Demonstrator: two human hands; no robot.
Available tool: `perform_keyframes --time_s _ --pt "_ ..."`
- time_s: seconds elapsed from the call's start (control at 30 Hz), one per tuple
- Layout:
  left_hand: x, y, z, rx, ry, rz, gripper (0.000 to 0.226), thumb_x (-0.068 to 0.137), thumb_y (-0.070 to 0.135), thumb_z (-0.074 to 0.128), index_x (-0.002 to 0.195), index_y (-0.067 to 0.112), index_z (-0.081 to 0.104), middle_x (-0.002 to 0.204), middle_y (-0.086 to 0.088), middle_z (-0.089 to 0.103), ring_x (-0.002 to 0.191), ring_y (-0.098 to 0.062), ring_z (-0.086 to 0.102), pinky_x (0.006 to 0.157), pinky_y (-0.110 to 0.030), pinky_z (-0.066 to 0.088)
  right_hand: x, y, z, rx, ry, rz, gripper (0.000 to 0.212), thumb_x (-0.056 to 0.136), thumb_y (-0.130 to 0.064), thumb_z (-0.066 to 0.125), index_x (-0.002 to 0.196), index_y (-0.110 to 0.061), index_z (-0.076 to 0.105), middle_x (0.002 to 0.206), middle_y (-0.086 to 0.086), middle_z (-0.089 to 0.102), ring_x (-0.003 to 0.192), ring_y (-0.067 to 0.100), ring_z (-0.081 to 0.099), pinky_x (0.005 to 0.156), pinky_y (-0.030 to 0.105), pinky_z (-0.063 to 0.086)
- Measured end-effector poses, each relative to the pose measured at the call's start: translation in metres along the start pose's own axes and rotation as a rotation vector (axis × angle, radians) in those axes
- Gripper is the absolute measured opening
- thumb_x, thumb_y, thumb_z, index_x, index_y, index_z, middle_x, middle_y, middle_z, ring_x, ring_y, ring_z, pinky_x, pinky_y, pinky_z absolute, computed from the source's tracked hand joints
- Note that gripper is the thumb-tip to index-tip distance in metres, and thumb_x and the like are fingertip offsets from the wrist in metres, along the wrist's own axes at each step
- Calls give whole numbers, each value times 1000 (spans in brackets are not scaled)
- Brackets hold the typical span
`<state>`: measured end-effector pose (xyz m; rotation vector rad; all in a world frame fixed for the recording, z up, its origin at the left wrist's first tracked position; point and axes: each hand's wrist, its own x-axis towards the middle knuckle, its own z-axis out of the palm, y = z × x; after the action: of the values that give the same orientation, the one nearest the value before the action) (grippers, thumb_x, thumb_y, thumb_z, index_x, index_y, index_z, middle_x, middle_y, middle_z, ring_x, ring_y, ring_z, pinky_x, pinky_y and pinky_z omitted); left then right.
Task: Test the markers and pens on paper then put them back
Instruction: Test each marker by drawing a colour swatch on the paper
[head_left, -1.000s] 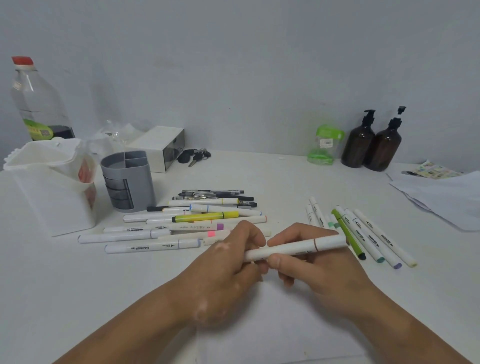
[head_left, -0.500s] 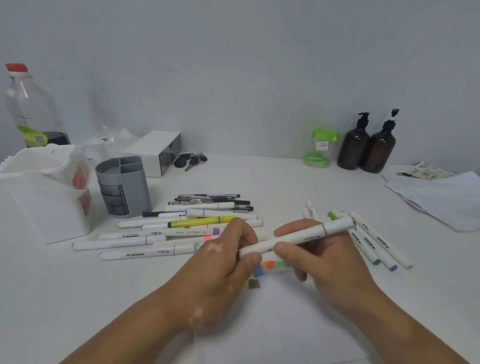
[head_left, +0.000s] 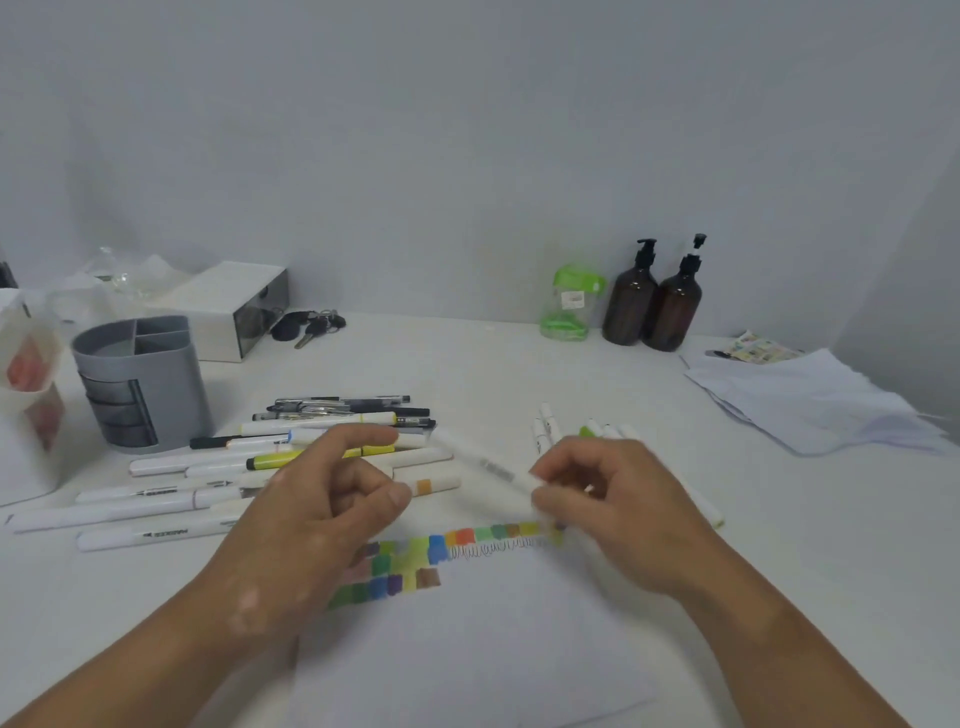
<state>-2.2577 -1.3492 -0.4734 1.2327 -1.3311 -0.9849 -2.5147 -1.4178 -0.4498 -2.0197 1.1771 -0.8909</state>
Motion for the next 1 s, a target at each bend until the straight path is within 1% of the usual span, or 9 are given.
perform_keyframes --time_s 0.13,0.23,0.33,0.5,0.63,0.73,0.8,0.93,1.0 --pt "0 1 -2 6 5 -37 30 82 34 73 109 44 66 77 -1 61 51 -5 53 67 -38 61 10 39 -46 -165 420 230 8 83 -27 78 76 -30 76 69 -20 72 64 -3 66 47 9 42" --pt "-1 2 0 38 -2 -30 29 90 18 71 105 43 67 72 -1 60 51 -5 53 59 -28 56 10 70 -78 -294 600 435 12 84 -29 75 72 -29 74 71 -19 71 76 6 66 57 21 42" --pt "-1 3 0 53 13 -36 27 91 15 70 100 40 70 71 -2 59 51 -4 53 55 -22 54 10 94 -88 -359 565 578 16 84 -23 70 69 -21 74 74 -9 72 74 12 63 57 24 40" --pt "1 1 -5 120 52 -47 14 90 23 72 97 35 75 69 1 59 58 -4 55 63 -34 62 15 105 -82 -446 461 679 20 82 -20 64 73 -5 75 76 14 73 79 33 67 69 34 54" --pt "4 1 -13 206 112 -2 13 90 25 72 89 37 74 65 4 60 55 -4 54 51 -20 52 17 102 -78 -481 416 666 29 86 -25 63 81 1 75 79 18 74 81 35 69 63 31 48" --pt "7 1 -26 403 219 75 10 89 30 73 87 40 71 70 4 66 59 -8 56 57 -25 49 16 95 -75 -492 395 675 32 87 -30 61 77 -2 75 68 13 72 75 32 66 59 28 42" --pt "9 2 -35 516 275 100 14 87 26 72 78 36 71 73 10 68 65 -9 60 57 -17 46 15 86 -73 -518 397 647 32 88 -34 62 82 -6 77 69 6 72 69 25 63 57 27 40" --pt "11 1 -37 728 325 138 20 86 17 72 74 32 69 63 20 62 72 10 57 60 -3 40 16 52 -46 -532 481 358 17 91 -37 71 100 -24 76 87 -7 69 78 17 59 75 27 39" --pt "11 -5 -30 799 293 151 14 88 20 73 86 34 72 75 23 62 73 9 57 61 -1 39 18 32 -20 -507 424 208 10 89 -31 74 98 -26 77 88 -9 70 79 14 59 77 26 37"
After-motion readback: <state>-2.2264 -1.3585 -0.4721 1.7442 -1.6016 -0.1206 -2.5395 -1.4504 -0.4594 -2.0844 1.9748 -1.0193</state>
